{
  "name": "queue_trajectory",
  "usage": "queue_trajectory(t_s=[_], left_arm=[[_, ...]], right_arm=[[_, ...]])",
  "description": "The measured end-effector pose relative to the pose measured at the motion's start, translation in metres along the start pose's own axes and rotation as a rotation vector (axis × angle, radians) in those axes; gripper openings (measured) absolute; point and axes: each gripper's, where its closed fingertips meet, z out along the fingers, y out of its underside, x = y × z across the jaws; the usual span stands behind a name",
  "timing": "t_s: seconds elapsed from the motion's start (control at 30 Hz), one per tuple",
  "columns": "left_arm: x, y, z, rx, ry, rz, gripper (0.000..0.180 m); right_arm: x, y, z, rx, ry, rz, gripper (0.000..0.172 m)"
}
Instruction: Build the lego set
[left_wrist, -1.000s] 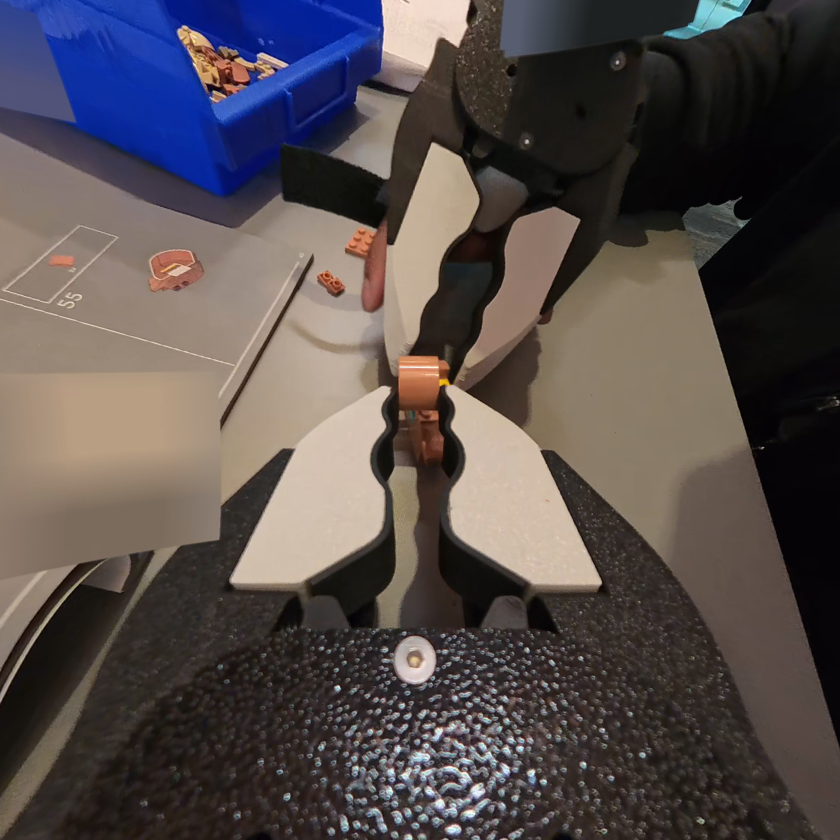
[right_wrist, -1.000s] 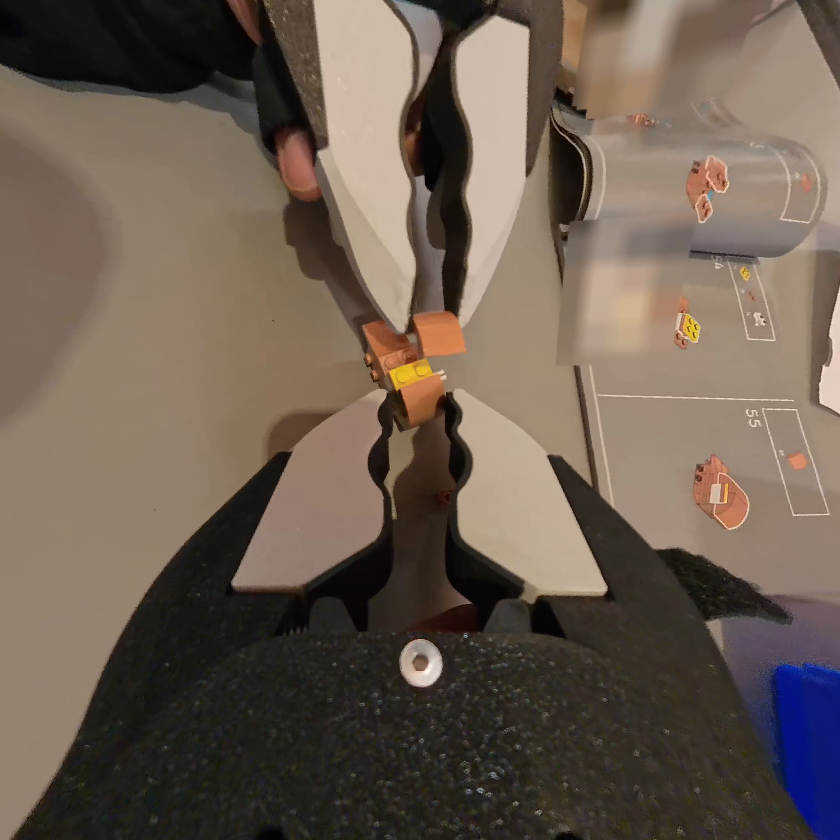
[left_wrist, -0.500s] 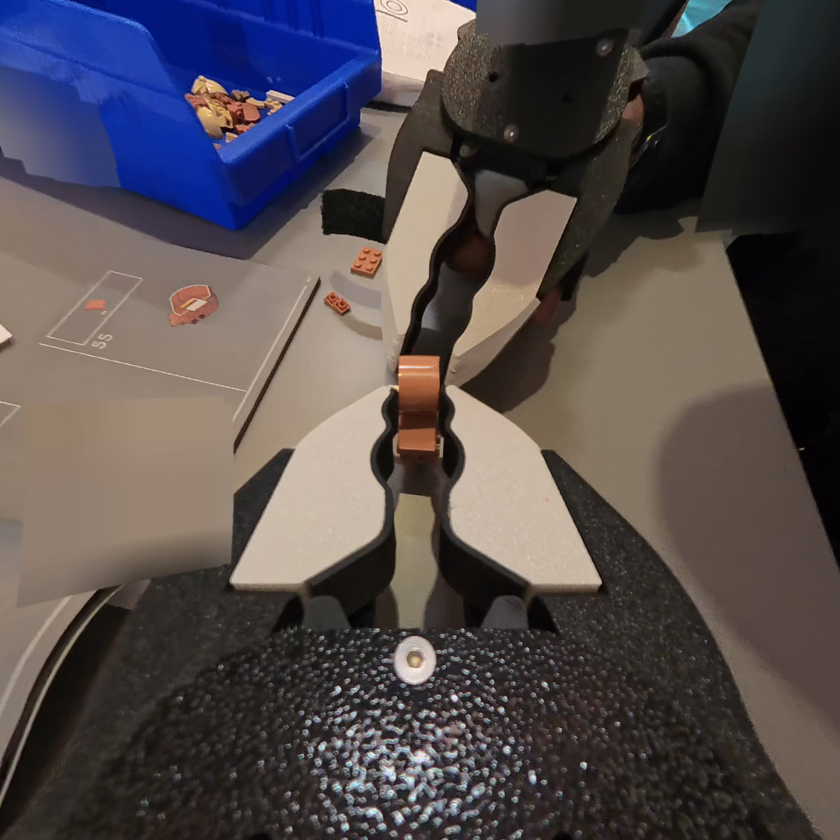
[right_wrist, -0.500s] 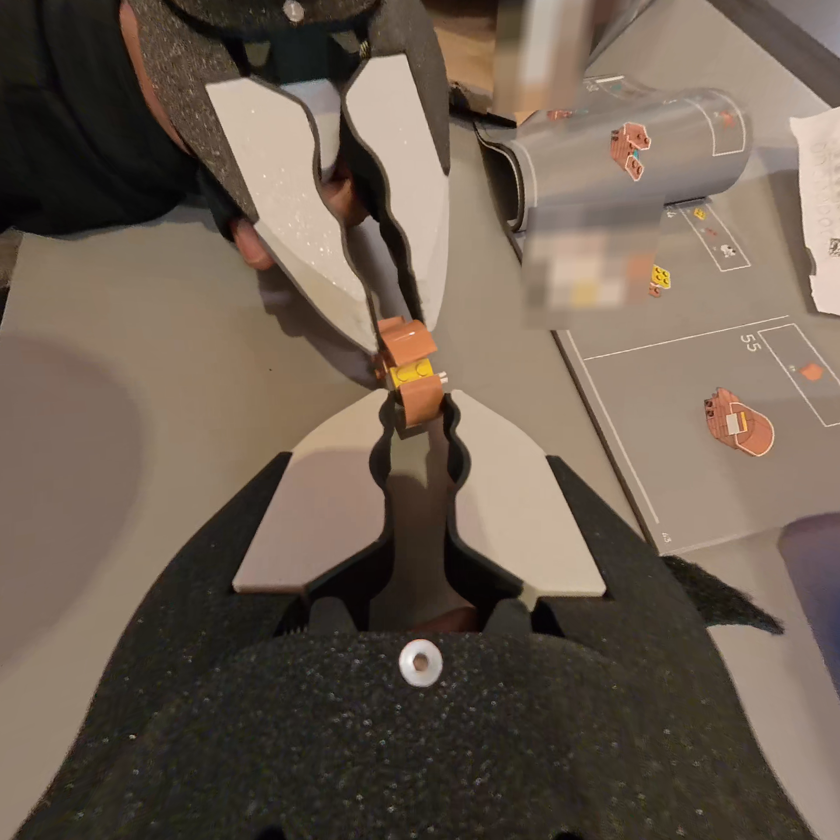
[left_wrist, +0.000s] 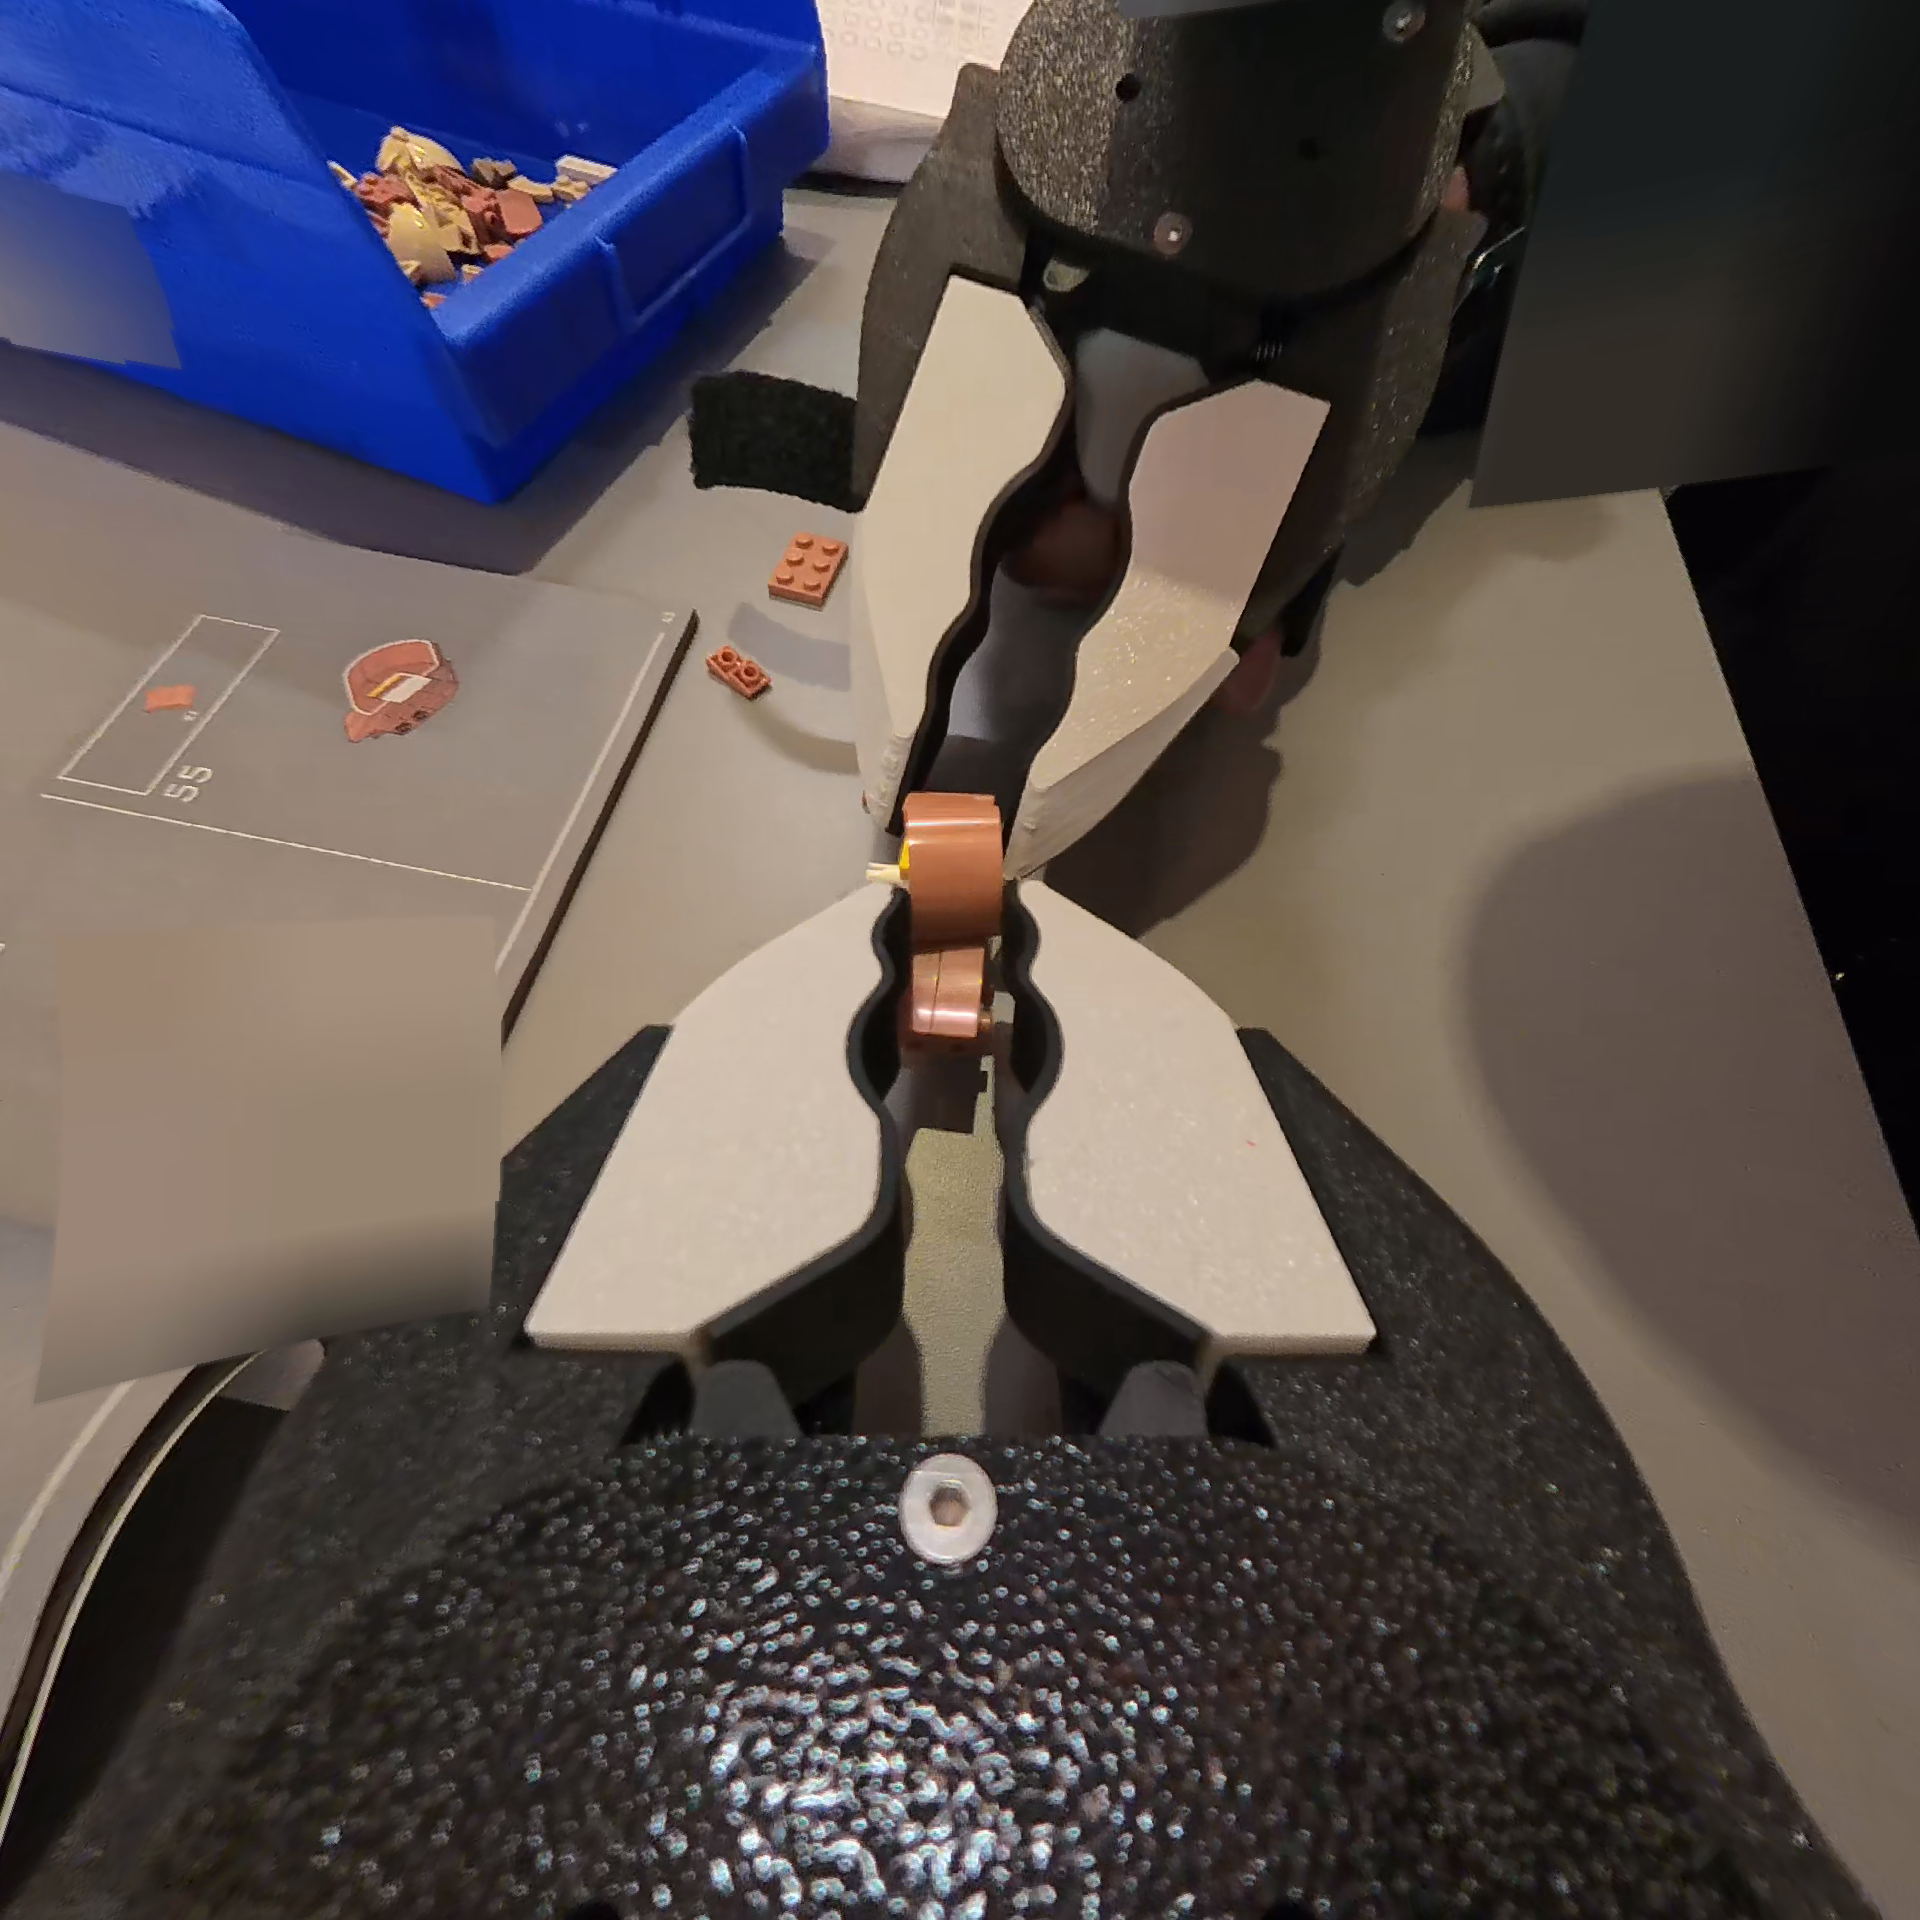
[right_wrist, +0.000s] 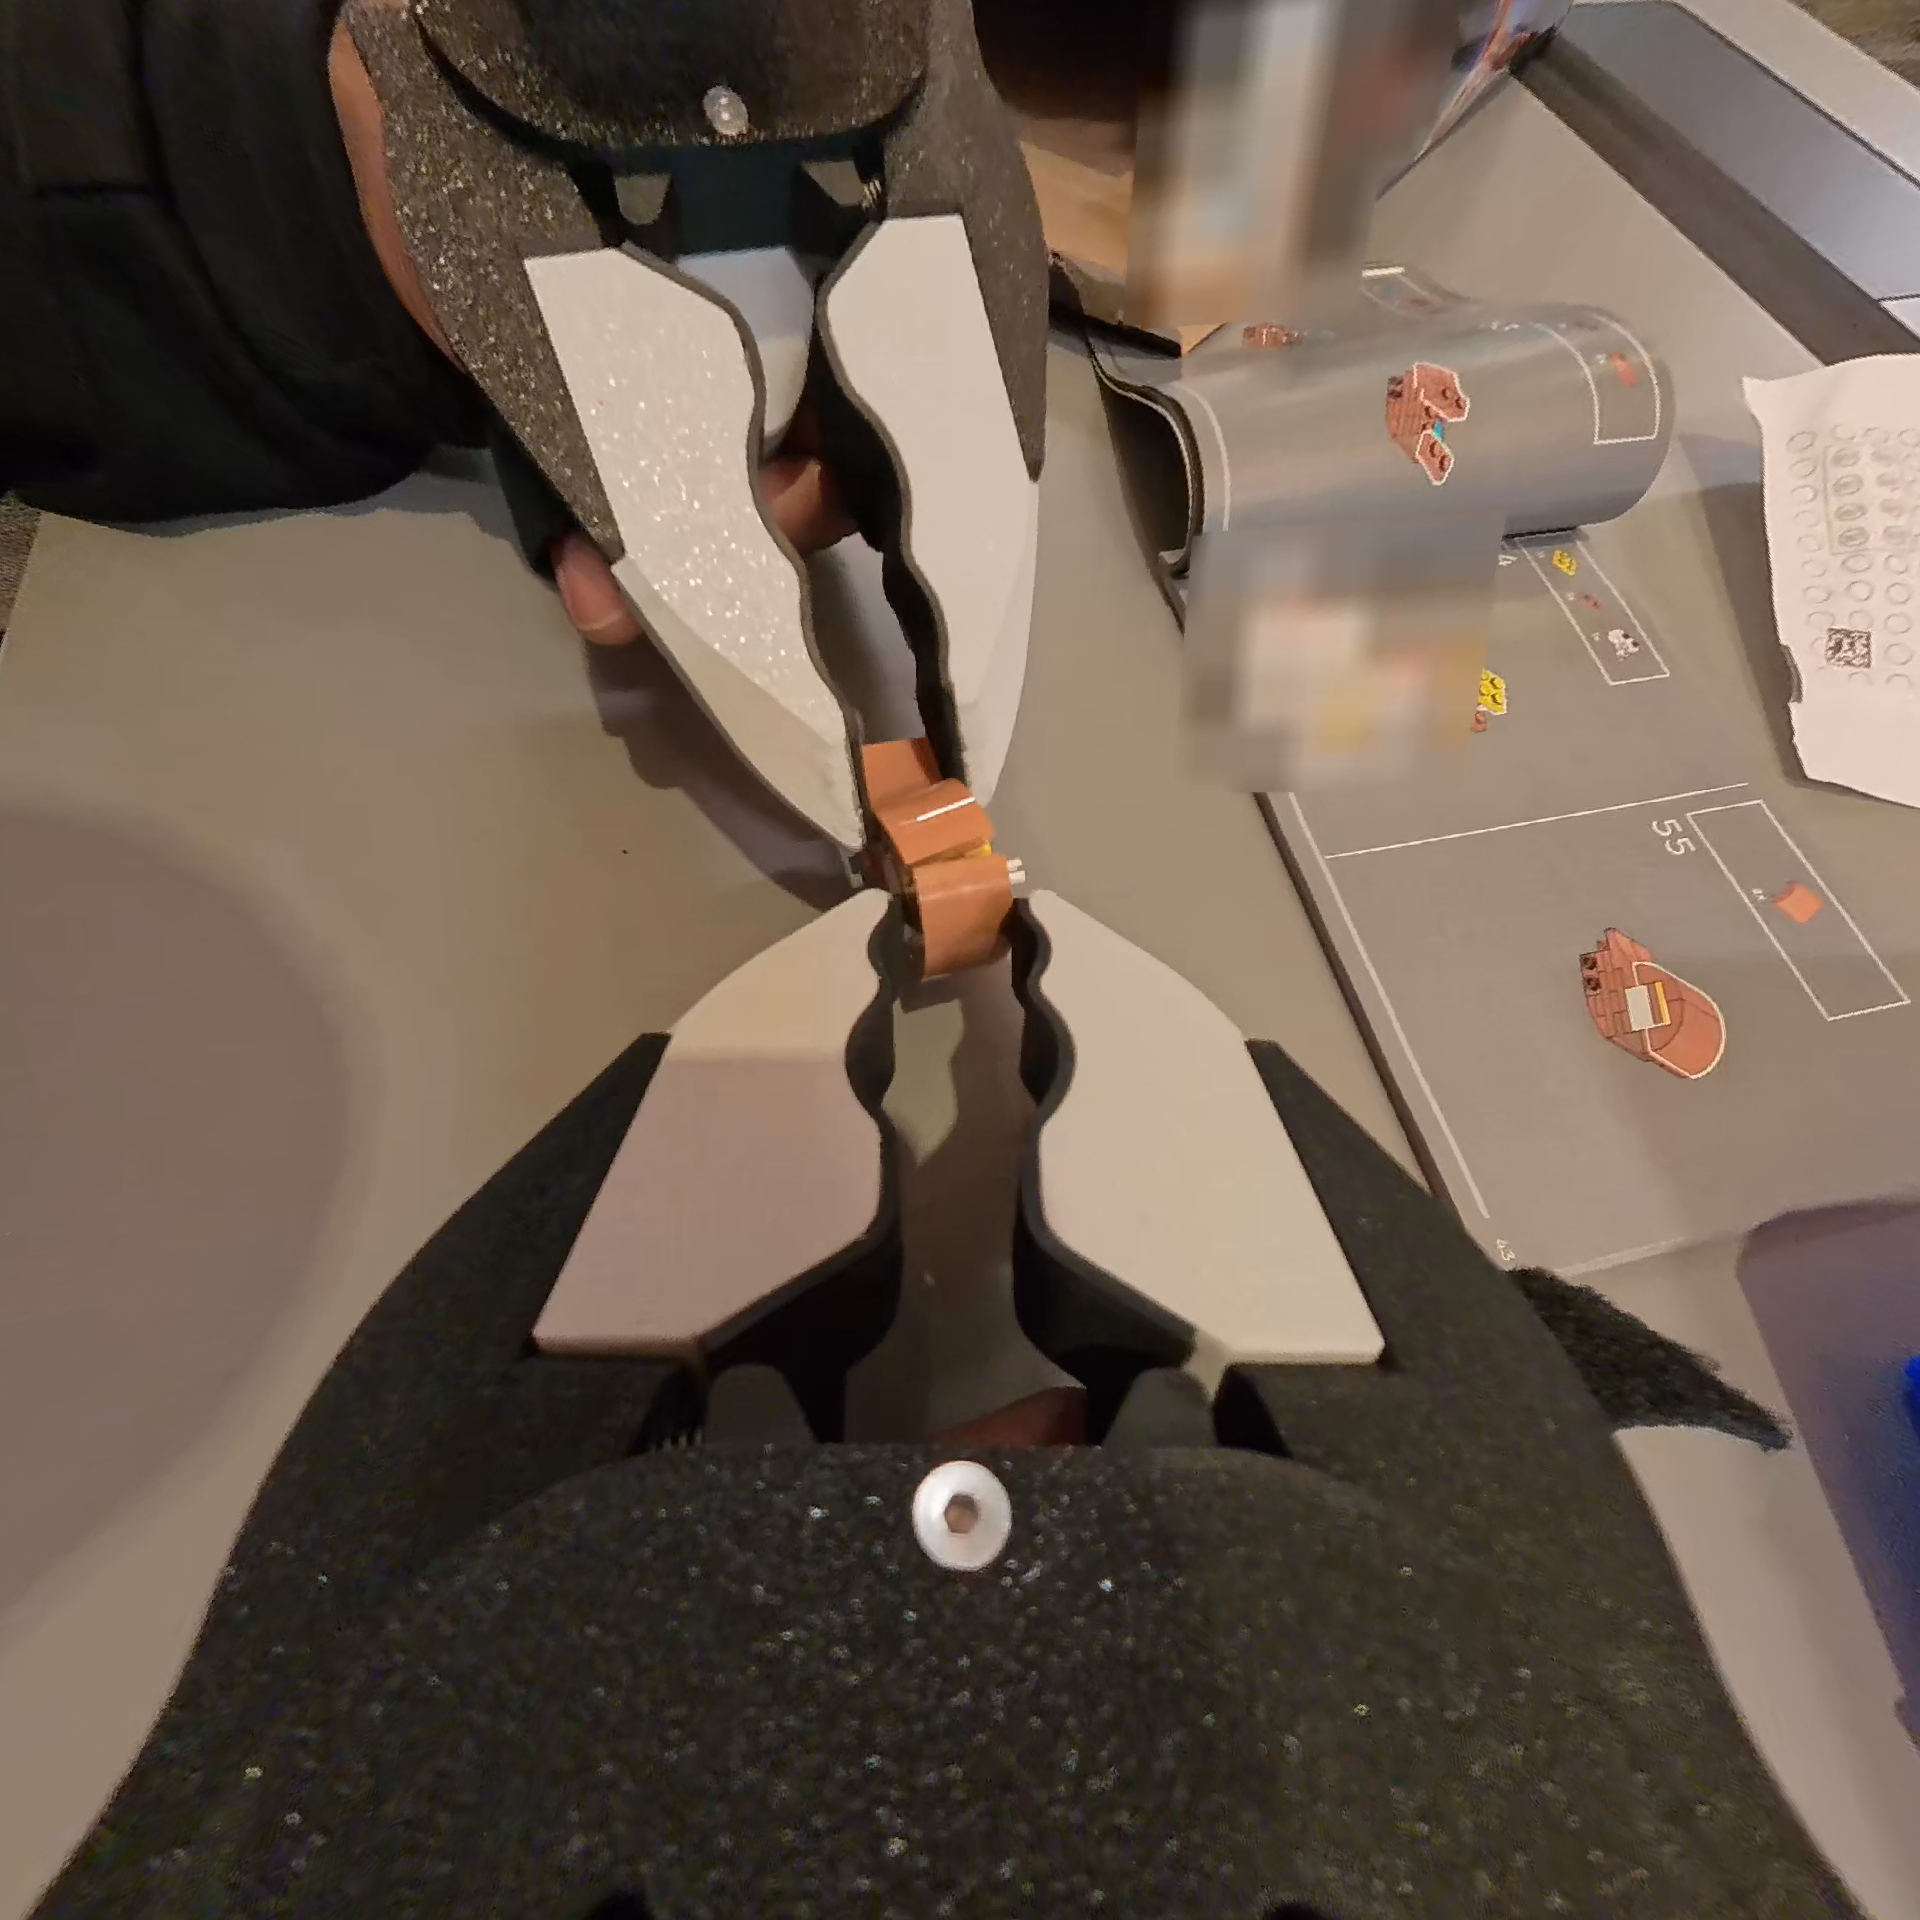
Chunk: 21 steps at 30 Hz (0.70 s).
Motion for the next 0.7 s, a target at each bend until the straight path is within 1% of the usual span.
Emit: queue_trajectory(t_s=[0.53,0.7], left_arm=[[0.0033,0.0002,-0.0015,-0.011,0.016,0.019,0.017],[0.0040,-0.0012,-0.0021,-0.006,0.017,0.019,0.020]], right_arm=[[-0.0064,-0.0046,-0.0009,0.036,-0.025,-0.054,0.019],[-0.0065,-0.0057,-0.0015,0.046,-0.027,-0.053,0.018]])
